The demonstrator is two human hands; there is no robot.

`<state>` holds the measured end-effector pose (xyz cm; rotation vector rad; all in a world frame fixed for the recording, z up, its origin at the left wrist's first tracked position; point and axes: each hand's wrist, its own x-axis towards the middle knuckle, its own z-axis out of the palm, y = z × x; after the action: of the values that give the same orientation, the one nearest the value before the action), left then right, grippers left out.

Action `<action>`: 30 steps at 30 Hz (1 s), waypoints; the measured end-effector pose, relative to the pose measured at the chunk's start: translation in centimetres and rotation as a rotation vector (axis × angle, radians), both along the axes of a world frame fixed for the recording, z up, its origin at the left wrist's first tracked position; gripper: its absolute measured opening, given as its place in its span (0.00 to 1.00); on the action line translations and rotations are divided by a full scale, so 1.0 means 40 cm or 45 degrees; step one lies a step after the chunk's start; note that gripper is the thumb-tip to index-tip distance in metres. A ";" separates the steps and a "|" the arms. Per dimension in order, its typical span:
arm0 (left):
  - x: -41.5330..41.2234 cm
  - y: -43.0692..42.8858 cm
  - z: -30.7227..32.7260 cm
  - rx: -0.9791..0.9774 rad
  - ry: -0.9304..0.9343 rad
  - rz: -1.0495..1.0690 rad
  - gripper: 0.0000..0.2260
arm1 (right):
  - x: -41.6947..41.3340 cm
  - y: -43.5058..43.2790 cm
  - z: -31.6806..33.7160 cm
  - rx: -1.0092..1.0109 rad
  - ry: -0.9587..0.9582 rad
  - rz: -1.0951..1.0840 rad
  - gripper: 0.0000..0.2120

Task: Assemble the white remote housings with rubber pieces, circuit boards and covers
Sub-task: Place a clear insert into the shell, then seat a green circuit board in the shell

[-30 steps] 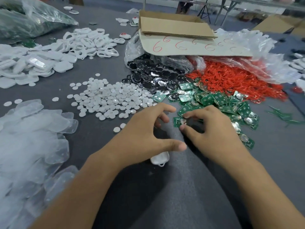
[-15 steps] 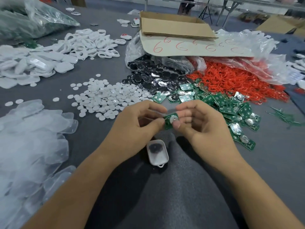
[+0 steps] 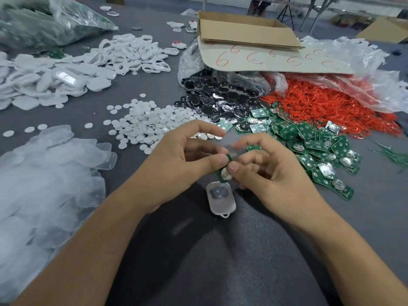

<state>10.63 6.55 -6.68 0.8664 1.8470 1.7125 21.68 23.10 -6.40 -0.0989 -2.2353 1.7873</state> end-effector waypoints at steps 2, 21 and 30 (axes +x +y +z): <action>-0.003 -0.004 0.004 -0.011 0.005 0.009 0.19 | 0.001 0.006 0.003 -0.006 -0.032 0.042 0.12; 0.003 -0.041 0.010 -0.555 0.424 -0.348 0.39 | 0.008 0.034 0.004 -0.059 -0.181 0.108 0.04; 0.002 -0.044 0.009 -0.526 0.455 -0.334 0.32 | 0.003 0.071 -0.017 0.559 -0.253 -0.375 0.08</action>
<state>10.70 4.79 -6.32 1.2248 2.0962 1.0145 21.78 25.95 -7.09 -0.5038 -2.5364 1.1541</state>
